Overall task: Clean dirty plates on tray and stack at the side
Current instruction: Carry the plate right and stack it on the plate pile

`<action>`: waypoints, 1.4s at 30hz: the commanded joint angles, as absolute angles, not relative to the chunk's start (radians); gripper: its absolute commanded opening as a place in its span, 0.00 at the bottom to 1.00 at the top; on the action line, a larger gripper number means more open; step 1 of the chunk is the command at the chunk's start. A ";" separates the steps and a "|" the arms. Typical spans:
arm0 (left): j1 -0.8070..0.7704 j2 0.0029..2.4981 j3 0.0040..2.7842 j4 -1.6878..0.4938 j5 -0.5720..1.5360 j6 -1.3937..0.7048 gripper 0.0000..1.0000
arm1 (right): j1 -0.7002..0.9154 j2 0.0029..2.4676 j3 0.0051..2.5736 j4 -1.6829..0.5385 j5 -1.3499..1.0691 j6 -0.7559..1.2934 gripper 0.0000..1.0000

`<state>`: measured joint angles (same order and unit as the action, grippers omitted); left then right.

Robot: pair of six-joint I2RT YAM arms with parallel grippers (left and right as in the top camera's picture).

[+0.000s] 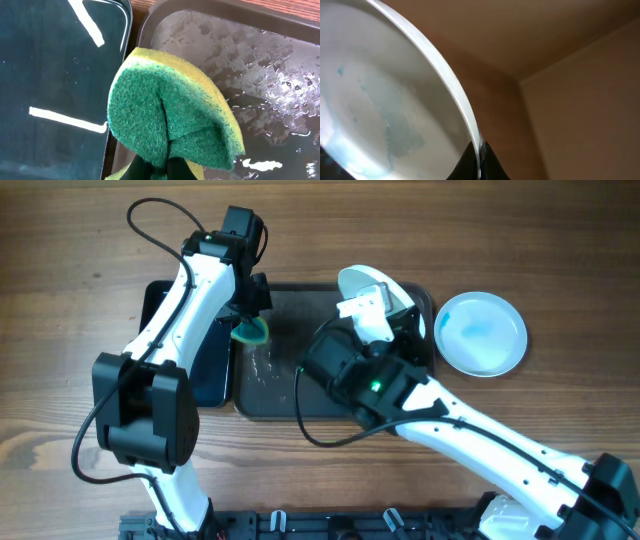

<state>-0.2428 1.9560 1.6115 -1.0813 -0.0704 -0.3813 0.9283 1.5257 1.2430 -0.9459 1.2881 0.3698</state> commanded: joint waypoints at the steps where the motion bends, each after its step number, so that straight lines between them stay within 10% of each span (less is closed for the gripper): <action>1: -0.239 1.944 1.623 -1.081 -0.079 -0.402 0.04 | 0.949 1.505 1.240 -0.936 1.480 0.355 0.04; 11: -0.239 1.944 1.623 -1.082 -0.079 -0.402 0.04 | 0.876 1.505 1.235 -0.936 0.823 0.366 0.04; 23: -0.239 1.944 1.623 -1.082 -0.080 -0.402 0.04 | 0.277 1.505 1.236 -0.873 -0.273 0.289 0.04; 32: -0.239 1.944 1.623 -1.081 -0.080 -0.402 0.04 | -0.226 1.518 1.235 -0.929 -0.143 0.323 0.04; 42: -0.239 1.944 1.623 -1.070 -0.080 -0.402 0.04 | -0.402 1.670 1.235 -0.938 -0.072 0.316 0.04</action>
